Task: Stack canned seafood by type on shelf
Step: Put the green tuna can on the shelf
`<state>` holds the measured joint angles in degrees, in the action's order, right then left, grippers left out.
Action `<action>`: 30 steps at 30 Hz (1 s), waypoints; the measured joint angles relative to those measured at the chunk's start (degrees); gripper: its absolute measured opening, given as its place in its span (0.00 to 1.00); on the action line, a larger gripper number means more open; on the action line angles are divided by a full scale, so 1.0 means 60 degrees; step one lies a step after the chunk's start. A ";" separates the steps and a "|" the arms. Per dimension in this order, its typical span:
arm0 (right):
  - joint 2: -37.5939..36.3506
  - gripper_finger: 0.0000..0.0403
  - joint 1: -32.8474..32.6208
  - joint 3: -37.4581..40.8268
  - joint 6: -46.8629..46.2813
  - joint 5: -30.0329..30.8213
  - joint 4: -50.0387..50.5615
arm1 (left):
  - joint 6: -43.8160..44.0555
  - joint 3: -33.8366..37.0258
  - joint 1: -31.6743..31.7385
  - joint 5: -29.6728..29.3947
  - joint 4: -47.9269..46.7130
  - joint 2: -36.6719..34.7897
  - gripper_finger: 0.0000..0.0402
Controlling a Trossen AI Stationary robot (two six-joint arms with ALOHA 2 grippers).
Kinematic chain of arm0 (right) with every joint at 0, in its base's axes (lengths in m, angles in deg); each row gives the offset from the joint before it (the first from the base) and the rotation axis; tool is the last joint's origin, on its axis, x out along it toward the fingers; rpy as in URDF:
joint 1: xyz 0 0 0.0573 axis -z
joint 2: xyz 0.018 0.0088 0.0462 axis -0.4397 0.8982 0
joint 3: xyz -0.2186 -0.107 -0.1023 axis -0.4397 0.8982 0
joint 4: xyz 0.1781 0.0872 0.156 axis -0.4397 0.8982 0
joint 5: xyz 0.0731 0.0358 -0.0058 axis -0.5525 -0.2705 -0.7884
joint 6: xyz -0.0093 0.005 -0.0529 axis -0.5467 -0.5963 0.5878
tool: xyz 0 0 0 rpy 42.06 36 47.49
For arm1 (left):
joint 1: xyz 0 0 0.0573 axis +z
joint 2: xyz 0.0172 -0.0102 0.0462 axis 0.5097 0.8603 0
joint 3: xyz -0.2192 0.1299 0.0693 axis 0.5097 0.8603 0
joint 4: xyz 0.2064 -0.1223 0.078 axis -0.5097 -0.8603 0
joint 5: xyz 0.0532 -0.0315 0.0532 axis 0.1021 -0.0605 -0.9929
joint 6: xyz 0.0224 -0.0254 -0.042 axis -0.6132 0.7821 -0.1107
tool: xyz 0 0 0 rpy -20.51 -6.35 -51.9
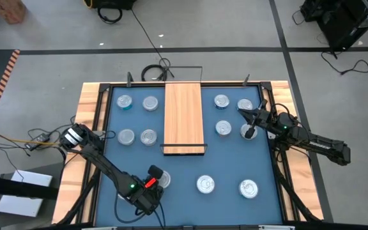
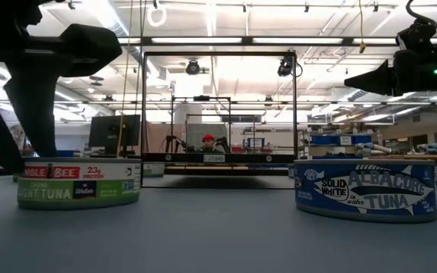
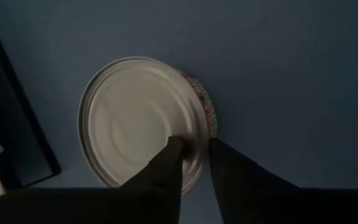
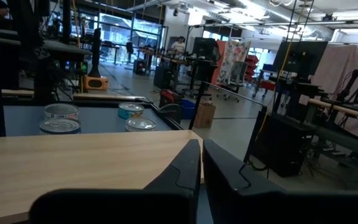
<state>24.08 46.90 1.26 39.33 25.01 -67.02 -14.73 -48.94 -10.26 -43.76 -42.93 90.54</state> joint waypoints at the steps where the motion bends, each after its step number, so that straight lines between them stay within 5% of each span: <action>1: 0.0000 0.08 0.0000 -0.0003 0.0000 0.0000 0.0002 | -0.0009 0.0012 0.0000 0.0024 0.0028 0.0000 0.15; 6: 0.0000 0.08 0.0000 0.0001 0.0000 0.0000 0.0000 | -0.0058 -0.0052 0.0018 0.0231 -0.0021 -0.0007 0.02; 20: 0.0000 0.08 0.0000 0.0001 0.0000 0.0000 0.0004 | -0.0030 -0.0564 0.1087 0.3128 -0.0004 -0.0831 0.00; 30: 0.0000 0.07 0.0000 -0.0001 0.0000 0.0000 0.0004 | 0.0380 -0.0552 0.2412 0.6069 0.1038 -0.1317 0.00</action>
<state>24.08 46.90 1.26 39.33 25.01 -67.00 -12.45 -52.25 4.22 -7.35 -36.71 82.64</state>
